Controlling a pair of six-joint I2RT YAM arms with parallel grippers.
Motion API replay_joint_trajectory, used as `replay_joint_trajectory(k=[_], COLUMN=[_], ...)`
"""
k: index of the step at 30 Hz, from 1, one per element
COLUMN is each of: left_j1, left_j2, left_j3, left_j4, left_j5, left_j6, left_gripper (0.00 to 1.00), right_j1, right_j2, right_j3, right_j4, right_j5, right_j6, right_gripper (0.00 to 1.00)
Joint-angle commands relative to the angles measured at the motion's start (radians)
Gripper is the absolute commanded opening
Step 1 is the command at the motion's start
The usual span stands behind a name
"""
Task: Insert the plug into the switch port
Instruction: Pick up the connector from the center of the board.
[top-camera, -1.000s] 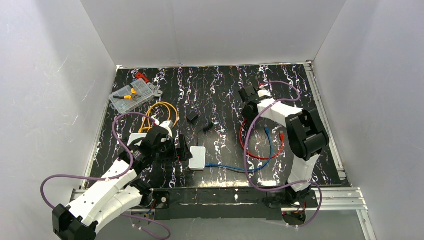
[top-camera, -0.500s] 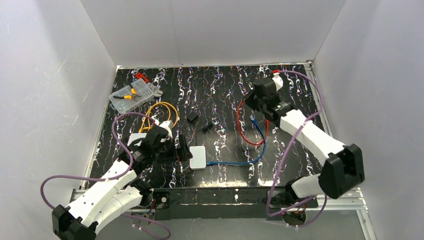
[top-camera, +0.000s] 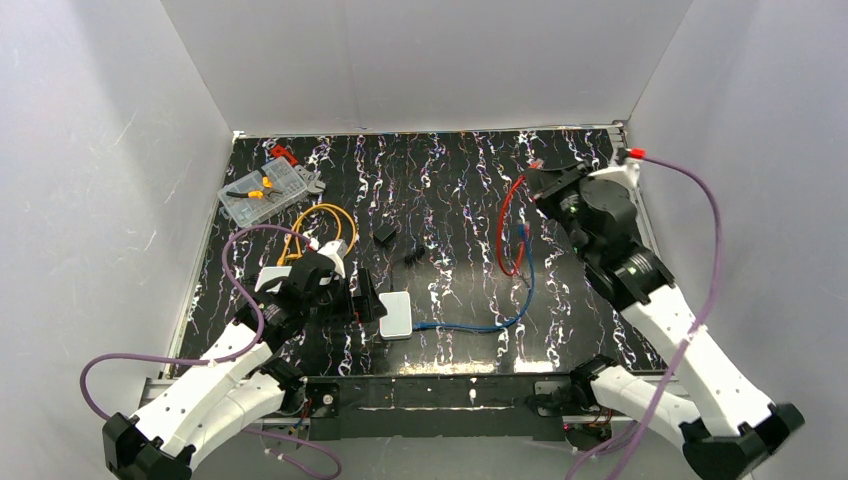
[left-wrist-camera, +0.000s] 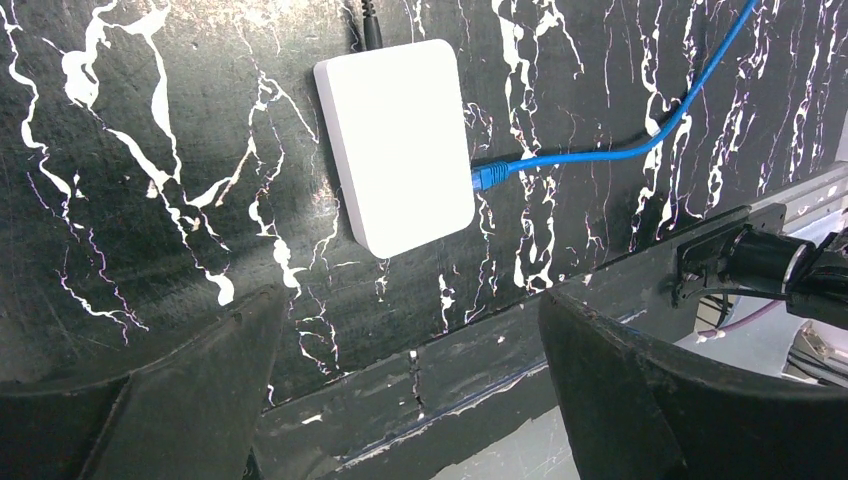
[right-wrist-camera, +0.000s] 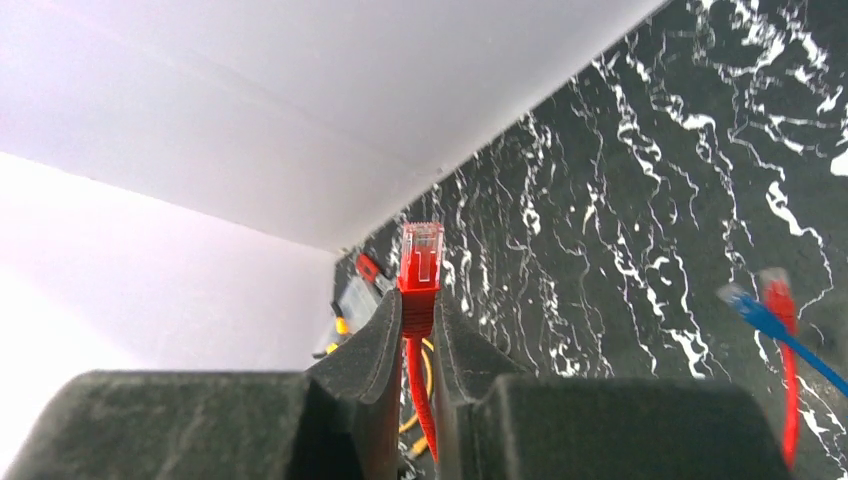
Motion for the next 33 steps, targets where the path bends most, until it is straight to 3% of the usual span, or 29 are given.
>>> replay_joint_trajectory(k=[1, 9, 18, 22, 25, 28, 33], left_j1=[-0.001, -0.001, -0.001, -0.001, 0.0, -0.001, -0.001], left_j2=[-0.013, 0.01, 0.008, 0.013, 0.027, 0.034, 0.023], left_j3=[-0.008, -0.013, -0.011, -0.013, -0.013, -0.012, -0.011], left_j4=[-0.004, 0.01, 0.005, 0.011, 0.016, 0.015, 0.01], left_j5=[0.01, 0.029, 0.04, 0.03, 0.033, 0.035, 0.034], left_j6=[0.015, 0.016, 0.02, 0.02, 0.021, 0.023, 0.022], left_gripper=[0.98, 0.98, 0.98, 0.98, 0.98, 0.98, 0.98], right_j1=[0.005, 0.005, 0.005, 0.005, 0.004, 0.003, 0.005], right_j2=[-0.083, -0.037, -0.068, -0.096, -0.001, 0.081, -0.054], right_j3=[-0.025, -0.142, 0.005, -0.084, -0.144, -0.098, 0.033], right_j4=[0.045, 0.025, 0.048, 0.116, 0.116, 0.088, 0.151], right_j5=[0.103, 0.04, -0.023, 0.027, -0.056, -0.134, -0.12], right_j6=[-0.004, 0.087, -0.041, -0.034, 0.037, 0.048, -0.085], right_gripper=[0.01, 0.01, 0.01, 0.01, 0.01, 0.01, 0.01])
